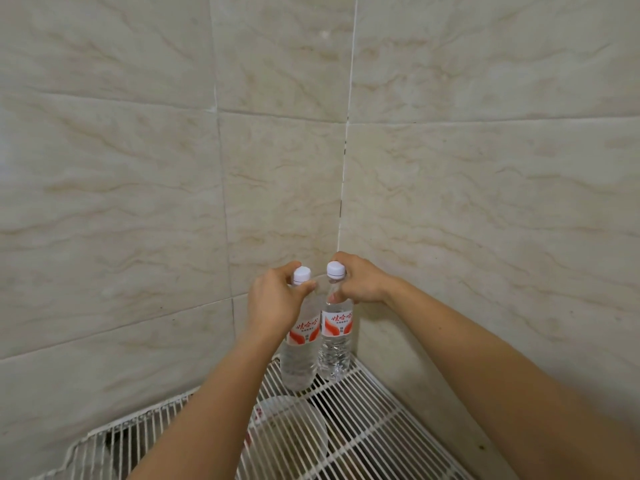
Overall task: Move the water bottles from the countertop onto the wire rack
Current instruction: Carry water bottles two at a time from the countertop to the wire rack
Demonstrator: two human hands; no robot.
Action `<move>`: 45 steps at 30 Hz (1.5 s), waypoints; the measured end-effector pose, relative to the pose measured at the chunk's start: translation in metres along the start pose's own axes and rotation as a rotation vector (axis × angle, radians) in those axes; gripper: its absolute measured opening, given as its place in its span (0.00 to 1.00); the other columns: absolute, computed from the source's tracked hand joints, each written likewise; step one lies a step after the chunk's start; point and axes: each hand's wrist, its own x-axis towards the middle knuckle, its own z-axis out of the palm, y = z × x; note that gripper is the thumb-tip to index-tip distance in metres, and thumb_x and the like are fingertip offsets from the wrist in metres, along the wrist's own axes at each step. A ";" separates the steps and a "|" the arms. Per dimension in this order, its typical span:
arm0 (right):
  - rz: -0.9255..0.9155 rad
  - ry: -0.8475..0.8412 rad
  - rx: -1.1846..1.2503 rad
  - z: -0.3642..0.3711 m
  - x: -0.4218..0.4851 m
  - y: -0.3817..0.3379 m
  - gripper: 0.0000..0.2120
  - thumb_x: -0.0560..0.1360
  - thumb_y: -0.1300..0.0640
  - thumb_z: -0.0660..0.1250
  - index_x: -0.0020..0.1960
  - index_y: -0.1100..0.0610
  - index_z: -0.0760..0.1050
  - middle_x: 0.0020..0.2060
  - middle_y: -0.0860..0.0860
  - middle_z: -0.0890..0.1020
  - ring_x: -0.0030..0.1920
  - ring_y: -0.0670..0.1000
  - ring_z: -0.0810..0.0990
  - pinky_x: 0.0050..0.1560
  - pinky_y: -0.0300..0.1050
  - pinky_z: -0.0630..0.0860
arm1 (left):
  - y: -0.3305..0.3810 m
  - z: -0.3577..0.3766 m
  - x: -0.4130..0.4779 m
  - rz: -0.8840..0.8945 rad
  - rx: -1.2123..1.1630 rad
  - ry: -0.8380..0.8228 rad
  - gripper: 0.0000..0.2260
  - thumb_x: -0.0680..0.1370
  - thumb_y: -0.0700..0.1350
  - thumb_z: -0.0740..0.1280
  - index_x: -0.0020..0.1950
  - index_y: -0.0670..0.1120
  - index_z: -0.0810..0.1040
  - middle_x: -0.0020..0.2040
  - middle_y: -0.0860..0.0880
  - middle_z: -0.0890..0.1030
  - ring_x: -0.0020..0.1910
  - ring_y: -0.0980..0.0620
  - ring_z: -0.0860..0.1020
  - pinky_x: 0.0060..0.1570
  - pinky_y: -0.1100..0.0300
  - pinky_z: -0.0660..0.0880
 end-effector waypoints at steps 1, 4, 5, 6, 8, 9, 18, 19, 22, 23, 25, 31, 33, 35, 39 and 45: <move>0.010 -0.002 0.013 -0.001 -0.001 0.002 0.20 0.69 0.64 0.74 0.54 0.54 0.67 0.51 0.54 0.75 0.52 0.56 0.76 0.38 0.46 0.76 | 0.001 0.000 -0.002 -0.008 0.000 -0.001 0.16 0.72 0.51 0.72 0.57 0.46 0.80 0.44 0.46 0.82 0.42 0.50 0.76 0.42 0.55 0.72; 0.031 0.014 0.072 0.000 -0.004 0.009 0.22 0.68 0.63 0.75 0.57 0.53 0.70 0.54 0.54 0.77 0.56 0.57 0.77 0.51 0.53 0.79 | 0.001 0.001 -0.005 -0.018 0.019 -0.012 0.20 0.74 0.53 0.70 0.64 0.50 0.76 0.56 0.47 0.83 0.52 0.47 0.80 0.41 0.59 0.69; 0.035 0.028 0.096 0.001 -0.006 0.011 0.23 0.68 0.62 0.75 0.58 0.52 0.70 0.55 0.53 0.78 0.57 0.56 0.77 0.55 0.55 0.78 | 0.000 0.002 -0.005 -0.006 0.040 -0.017 0.20 0.74 0.54 0.69 0.65 0.51 0.75 0.58 0.48 0.82 0.53 0.47 0.79 0.41 0.59 0.69; 0.042 0.040 0.123 0.004 -0.007 0.013 0.25 0.67 0.62 0.76 0.60 0.52 0.71 0.56 0.52 0.78 0.59 0.55 0.77 0.59 0.55 0.77 | -0.002 0.002 -0.005 0.009 0.067 -0.029 0.20 0.75 0.55 0.68 0.66 0.52 0.74 0.59 0.48 0.81 0.54 0.47 0.79 0.41 0.59 0.70; 0.063 0.078 0.166 0.010 -0.012 0.015 0.30 0.66 0.61 0.77 0.65 0.53 0.71 0.60 0.52 0.79 0.61 0.55 0.77 0.63 0.57 0.75 | -0.006 0.003 -0.006 0.012 0.089 -0.077 0.23 0.76 0.55 0.65 0.69 0.53 0.69 0.62 0.47 0.79 0.57 0.46 0.78 0.44 0.56 0.72; 0.067 0.110 0.172 0.012 -0.016 0.014 0.32 0.65 0.61 0.78 0.67 0.53 0.70 0.62 0.52 0.78 0.62 0.55 0.77 0.63 0.57 0.75 | -0.009 0.001 -0.007 0.001 0.087 -0.113 0.24 0.76 0.55 0.64 0.72 0.53 0.66 0.64 0.47 0.78 0.60 0.46 0.77 0.49 0.54 0.73; -0.036 0.284 0.087 0.016 -0.093 -0.024 0.28 0.73 0.61 0.69 0.71 0.58 0.66 0.67 0.55 0.74 0.57 0.52 0.75 0.53 0.44 0.73 | 0.000 -0.060 -0.074 0.012 0.225 -0.134 0.25 0.80 0.52 0.59 0.75 0.50 0.59 0.73 0.46 0.67 0.71 0.46 0.67 0.67 0.52 0.65; -0.056 0.277 0.089 0.022 -0.105 -0.030 0.27 0.73 0.60 0.69 0.71 0.59 0.67 0.67 0.55 0.74 0.59 0.53 0.76 0.56 0.46 0.74 | 0.001 -0.070 -0.090 0.028 0.260 -0.114 0.24 0.80 0.51 0.59 0.75 0.49 0.60 0.73 0.46 0.67 0.71 0.46 0.67 0.68 0.53 0.64; -0.137 0.178 0.065 0.057 -0.146 -0.048 0.24 0.74 0.58 0.69 0.68 0.59 0.70 0.65 0.56 0.76 0.63 0.55 0.76 0.62 0.48 0.72 | -0.005 -0.105 -0.145 0.000 0.382 -0.069 0.24 0.80 0.51 0.58 0.75 0.49 0.59 0.73 0.44 0.66 0.71 0.43 0.66 0.67 0.54 0.64; -0.174 0.128 0.052 0.072 -0.161 -0.054 0.24 0.74 0.57 0.69 0.68 0.59 0.71 0.65 0.56 0.76 0.63 0.54 0.75 0.63 0.47 0.71 | -0.009 -0.117 -0.165 -0.033 0.419 -0.057 0.24 0.80 0.51 0.58 0.75 0.49 0.59 0.74 0.44 0.66 0.71 0.43 0.66 0.67 0.53 0.64; -0.242 0.023 0.007 0.107 -0.191 -0.068 0.24 0.75 0.56 0.68 0.69 0.60 0.70 0.66 0.56 0.76 0.65 0.55 0.74 0.65 0.47 0.70 | -0.019 -0.144 -0.208 -0.088 0.492 -0.037 0.22 0.80 0.51 0.57 0.74 0.49 0.62 0.73 0.45 0.67 0.71 0.43 0.65 0.68 0.51 0.65; -0.494 -0.178 -0.208 0.219 -0.278 -0.140 0.24 0.77 0.51 0.63 0.71 0.58 0.67 0.69 0.57 0.72 0.69 0.56 0.71 0.68 0.49 0.68 | -0.051 -0.252 -0.334 -0.285 0.685 0.007 0.19 0.81 0.48 0.56 0.71 0.46 0.68 0.73 0.45 0.65 0.72 0.45 0.63 0.66 0.50 0.65; -0.601 -0.218 -0.312 0.259 -0.310 -0.171 0.24 0.78 0.51 0.61 0.71 0.58 0.66 0.68 0.57 0.72 0.69 0.57 0.69 0.68 0.50 0.67 | -0.069 -0.291 -0.379 -0.356 0.716 0.077 0.18 0.80 0.47 0.57 0.70 0.46 0.68 0.72 0.45 0.67 0.70 0.45 0.65 0.64 0.51 0.67; -0.675 -0.261 -0.393 0.302 -0.345 -0.204 0.22 0.78 0.49 0.60 0.69 0.58 0.66 0.67 0.57 0.72 0.68 0.58 0.69 0.65 0.53 0.68 | -0.093 -0.334 -0.429 -0.462 0.767 0.123 0.18 0.80 0.47 0.57 0.69 0.46 0.69 0.70 0.45 0.69 0.69 0.45 0.66 0.62 0.50 0.70; -0.785 -0.363 -0.479 0.389 -0.417 -0.274 0.24 0.79 0.48 0.59 0.71 0.58 0.63 0.67 0.56 0.70 0.68 0.59 0.67 0.65 0.58 0.66 | -0.132 -0.425 -0.522 -0.683 0.823 0.163 0.19 0.79 0.48 0.57 0.70 0.46 0.68 0.70 0.45 0.68 0.69 0.44 0.65 0.62 0.48 0.70; -0.881 -0.474 -0.431 0.515 -0.523 -0.394 0.26 0.79 0.49 0.60 0.73 0.58 0.61 0.69 0.55 0.69 0.69 0.57 0.66 0.66 0.58 0.66 | -0.174 -0.573 -0.641 -0.778 0.927 0.223 0.19 0.79 0.48 0.58 0.69 0.47 0.70 0.69 0.46 0.70 0.67 0.45 0.67 0.61 0.48 0.70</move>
